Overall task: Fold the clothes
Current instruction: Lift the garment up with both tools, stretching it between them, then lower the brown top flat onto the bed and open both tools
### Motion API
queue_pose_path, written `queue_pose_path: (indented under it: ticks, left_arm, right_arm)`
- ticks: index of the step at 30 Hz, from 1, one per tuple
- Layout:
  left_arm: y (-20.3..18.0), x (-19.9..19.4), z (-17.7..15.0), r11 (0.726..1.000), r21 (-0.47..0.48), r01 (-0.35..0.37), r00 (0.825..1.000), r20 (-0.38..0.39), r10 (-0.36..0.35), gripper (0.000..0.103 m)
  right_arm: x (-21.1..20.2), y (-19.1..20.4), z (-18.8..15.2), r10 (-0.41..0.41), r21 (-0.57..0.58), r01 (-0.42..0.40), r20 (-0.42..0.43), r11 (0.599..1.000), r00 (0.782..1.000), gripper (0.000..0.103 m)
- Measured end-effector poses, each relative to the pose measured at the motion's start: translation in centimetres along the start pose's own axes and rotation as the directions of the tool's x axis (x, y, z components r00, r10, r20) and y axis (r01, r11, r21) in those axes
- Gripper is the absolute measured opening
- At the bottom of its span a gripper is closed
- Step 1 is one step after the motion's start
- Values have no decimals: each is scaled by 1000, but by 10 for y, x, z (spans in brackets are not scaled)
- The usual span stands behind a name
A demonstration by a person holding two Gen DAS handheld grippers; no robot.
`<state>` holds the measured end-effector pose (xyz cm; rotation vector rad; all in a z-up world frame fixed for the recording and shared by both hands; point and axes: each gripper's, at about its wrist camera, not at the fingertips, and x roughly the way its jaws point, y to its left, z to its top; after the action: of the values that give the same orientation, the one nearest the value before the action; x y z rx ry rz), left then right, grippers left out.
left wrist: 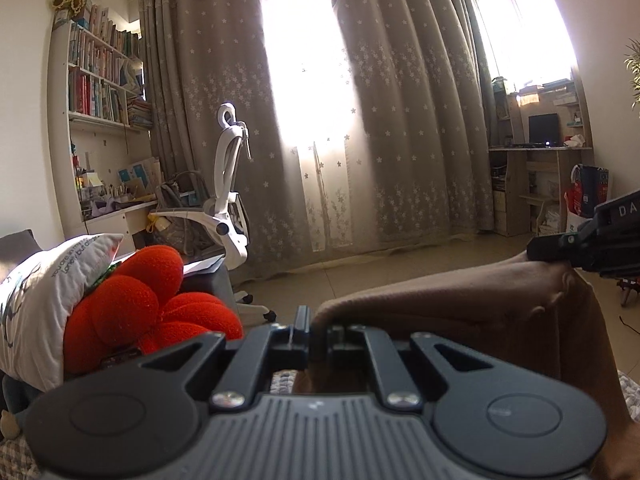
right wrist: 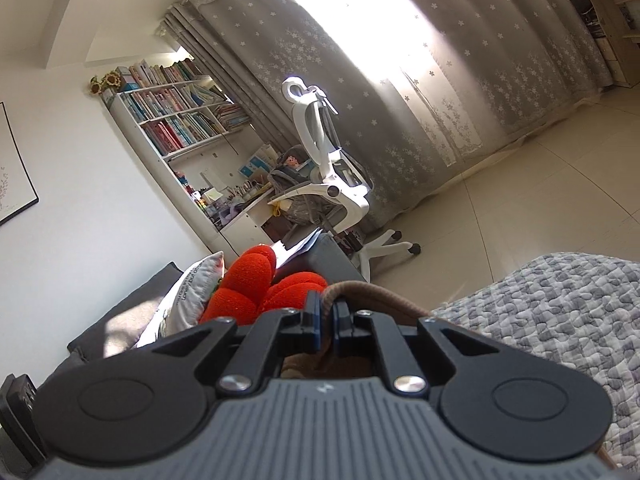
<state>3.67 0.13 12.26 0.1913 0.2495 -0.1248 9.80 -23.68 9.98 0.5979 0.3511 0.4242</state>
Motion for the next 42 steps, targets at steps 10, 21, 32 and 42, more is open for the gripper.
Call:
queue_pose_path:
  ticks: [10,21,32,42]
  left_arm:
    - [-4,125,-38,999,-51,-14,994,-110,9,7]
    - [-1,230,-77,999,-9,-38,971,-238,34,8]
    - [3,282,-100,1000,-11,5,938,-345,-9,28]
    - [10,264,-88,998,-64,-1,921,-388,-24,50]
  right_arm:
    - [83,-47,-15,-134,-95,130,-32,987,990,10]
    - [173,-99,-33,-202,-117,190,-98,975,975,10]
    - [210,-133,-46,-232,-66,223,-222,973,947,11]
    - [171,-111,-32,-224,-96,209,-187,973,956,52]
